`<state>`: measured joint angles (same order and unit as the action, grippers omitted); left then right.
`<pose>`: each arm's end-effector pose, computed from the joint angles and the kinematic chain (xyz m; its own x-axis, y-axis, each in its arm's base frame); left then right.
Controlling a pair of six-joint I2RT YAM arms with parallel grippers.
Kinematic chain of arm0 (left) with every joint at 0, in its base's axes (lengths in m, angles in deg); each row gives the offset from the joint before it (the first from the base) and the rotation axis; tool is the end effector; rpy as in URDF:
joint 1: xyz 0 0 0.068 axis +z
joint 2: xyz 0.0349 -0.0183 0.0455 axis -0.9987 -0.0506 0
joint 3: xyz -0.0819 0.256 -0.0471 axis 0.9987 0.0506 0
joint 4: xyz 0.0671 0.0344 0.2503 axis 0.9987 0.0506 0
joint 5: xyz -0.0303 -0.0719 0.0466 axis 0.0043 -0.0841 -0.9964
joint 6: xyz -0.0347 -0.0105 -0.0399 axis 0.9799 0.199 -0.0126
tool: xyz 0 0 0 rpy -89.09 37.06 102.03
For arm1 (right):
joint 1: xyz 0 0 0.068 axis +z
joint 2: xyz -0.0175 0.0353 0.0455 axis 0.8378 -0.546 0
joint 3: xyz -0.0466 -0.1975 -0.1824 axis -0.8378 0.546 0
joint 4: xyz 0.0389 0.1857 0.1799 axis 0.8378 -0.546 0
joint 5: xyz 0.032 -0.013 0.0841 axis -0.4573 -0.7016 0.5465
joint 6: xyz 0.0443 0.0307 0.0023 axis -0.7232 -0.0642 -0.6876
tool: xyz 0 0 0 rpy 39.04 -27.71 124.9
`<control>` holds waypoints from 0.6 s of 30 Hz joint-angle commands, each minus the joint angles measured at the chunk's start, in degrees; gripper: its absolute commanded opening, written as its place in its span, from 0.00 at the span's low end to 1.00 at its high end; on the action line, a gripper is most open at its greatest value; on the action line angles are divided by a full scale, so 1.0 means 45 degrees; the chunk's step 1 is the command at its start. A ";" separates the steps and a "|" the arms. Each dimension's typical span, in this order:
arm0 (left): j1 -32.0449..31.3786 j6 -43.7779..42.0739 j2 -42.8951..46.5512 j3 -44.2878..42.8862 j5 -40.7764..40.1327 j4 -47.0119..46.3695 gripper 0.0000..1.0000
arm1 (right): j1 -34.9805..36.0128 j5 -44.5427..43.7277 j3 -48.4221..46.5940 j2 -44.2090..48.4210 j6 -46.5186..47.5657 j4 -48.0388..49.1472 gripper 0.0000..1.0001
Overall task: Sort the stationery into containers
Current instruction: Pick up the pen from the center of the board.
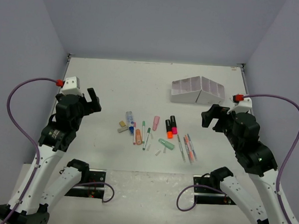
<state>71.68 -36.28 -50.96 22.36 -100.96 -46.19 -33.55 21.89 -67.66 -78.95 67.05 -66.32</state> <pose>0.1479 -0.0285 0.3464 -0.3228 -0.2681 -0.9077 -0.1785 0.9591 -0.2198 0.1084 0.0381 0.3691 -0.3738 0.2293 -0.8987 -0.0612 0.9608 0.2705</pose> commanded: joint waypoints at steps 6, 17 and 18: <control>-0.0064 -0.0264 -0.0013 0.0154 0.0473 -0.0433 1.00 | 0.0025 -0.0458 0.0085 -0.1037 0.0628 -0.0201 0.99; -0.0178 -0.0317 -0.0191 0.0185 0.0960 -0.0519 1.00 | 0.0045 0.1119 -0.0561 -0.7241 0.1262 -0.1534 0.92; -0.0210 -0.0338 -0.0180 0.0185 0.1045 -0.0540 1.00 | 0.0045 0.1141 -0.0477 -0.7631 0.1030 -0.1376 0.92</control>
<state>71.50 -36.30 -52.19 23.02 -97.99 -46.51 -33.53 23.76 -68.86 -107.98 71.75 -70.66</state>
